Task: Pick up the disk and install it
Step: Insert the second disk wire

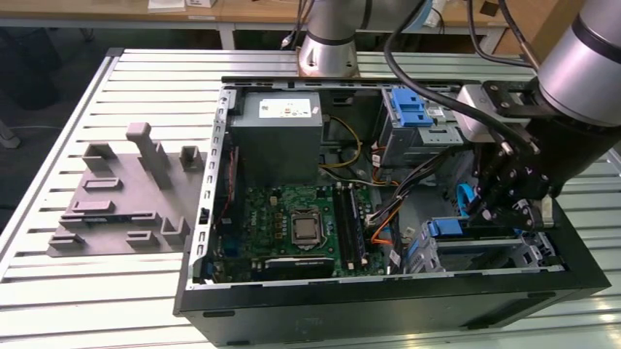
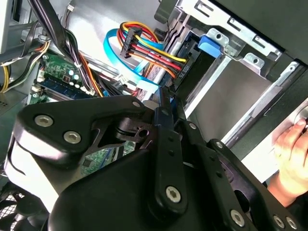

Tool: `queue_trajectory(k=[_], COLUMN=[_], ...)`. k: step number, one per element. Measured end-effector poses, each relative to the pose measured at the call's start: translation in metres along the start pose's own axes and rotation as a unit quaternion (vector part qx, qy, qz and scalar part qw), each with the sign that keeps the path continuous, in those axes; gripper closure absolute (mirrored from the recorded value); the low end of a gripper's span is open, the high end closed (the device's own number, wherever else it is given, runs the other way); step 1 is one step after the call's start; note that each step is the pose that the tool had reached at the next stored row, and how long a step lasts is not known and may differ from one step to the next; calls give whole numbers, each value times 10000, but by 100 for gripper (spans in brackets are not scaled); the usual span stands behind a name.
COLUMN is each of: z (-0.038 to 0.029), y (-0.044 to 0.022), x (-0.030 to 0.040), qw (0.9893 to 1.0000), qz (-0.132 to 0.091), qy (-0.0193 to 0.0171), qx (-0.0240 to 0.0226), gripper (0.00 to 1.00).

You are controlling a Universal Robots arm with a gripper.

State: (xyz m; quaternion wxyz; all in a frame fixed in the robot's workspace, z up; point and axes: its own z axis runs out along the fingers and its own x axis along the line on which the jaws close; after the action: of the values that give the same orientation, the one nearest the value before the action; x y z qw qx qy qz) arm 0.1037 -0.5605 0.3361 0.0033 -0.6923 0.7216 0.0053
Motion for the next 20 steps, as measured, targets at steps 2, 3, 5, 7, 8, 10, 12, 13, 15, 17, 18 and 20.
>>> queue_trajectory(k=[2,3,5,7,8,10,12,13,15,17,18,20], z=[2,3,6,9,11,16,20,22,25,30,30,28], y=[-5,-8,-12,-14,-14,-15,-15,-15,-17,-21,-22,-22], x=[1,1,1,1,1,1,1,1,1,1,1,1], qw=[10000,10000,10000,10000,10000,10000,10000,10000,10000,10000,10000,10000], qz=[0,1,1,1,1,1,1,1,0,0,1,1], qy=[1,1,-1,-5,-6,-7,-6,-5,-6,-11,-11,-9], qx=[0,0,0,0,0,0,0,0,-1,0,0,0], gripper=[84,84,84,84,84,84,84,84,84,84,84,84])
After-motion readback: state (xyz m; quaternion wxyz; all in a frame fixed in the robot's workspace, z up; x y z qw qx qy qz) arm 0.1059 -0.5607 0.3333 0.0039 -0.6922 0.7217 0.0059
